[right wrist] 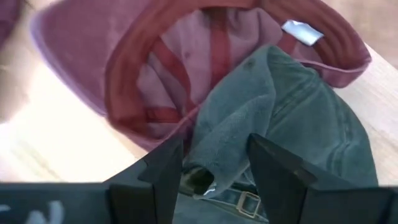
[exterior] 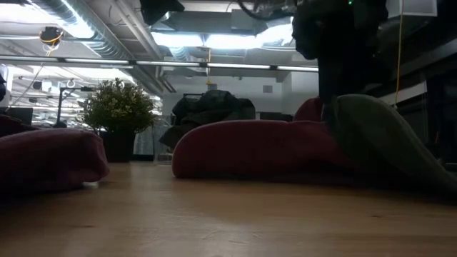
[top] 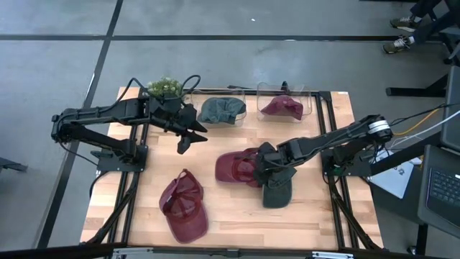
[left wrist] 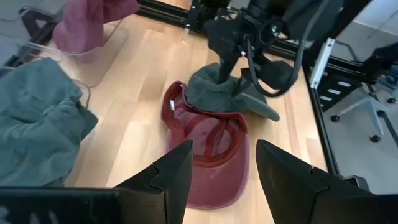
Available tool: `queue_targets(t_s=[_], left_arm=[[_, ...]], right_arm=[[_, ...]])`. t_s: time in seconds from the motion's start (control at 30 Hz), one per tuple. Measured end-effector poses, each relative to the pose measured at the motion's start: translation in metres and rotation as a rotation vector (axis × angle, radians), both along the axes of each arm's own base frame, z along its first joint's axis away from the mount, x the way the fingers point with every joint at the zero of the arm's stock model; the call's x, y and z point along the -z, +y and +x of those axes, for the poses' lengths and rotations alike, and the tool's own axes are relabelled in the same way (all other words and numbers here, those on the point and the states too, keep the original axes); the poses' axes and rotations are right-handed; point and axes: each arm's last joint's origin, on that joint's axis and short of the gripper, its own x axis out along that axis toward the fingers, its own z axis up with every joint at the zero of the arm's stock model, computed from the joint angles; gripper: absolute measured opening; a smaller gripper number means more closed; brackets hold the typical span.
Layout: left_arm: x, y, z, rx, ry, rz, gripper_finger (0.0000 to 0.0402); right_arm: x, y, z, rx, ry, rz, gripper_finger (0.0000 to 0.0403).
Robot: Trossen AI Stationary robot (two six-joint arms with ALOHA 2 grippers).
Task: Pick & Place hat
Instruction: Put the gray cap on the gray cap in the left transparent bin
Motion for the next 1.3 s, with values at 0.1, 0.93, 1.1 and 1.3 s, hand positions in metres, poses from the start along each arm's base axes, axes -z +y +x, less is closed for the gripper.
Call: queue_targets(t_s=[0.1, 0.93, 1.1, 1.3], left_arm=[[0.0, 0.001, 0.0, -0.028, 0.002, 0.014, 0.0171], [0.0, 0.001, 0.0, -0.029, 0.003, 0.018, 0.0171], [0.0, 0.001, 0.0, -0.029, 0.003, 0.018, 0.0171], [0.0, 0.001, 0.0, -0.008, 0.001, 0.048, 0.0171]], right_arm=[[0.005, 0.0, 0.001, -0.001, 0.029, -0.002, 0.0181], [-0.016, 0.004, 0.006, -0.026, 0.003, 0.085, 0.0014], [-0.055, 0.002, 0.009, -0.066, -0.085, 0.029, 0.0017], [-0.113, -0.002, 0.007, -0.218, -0.207, -0.071, 0.0012]])
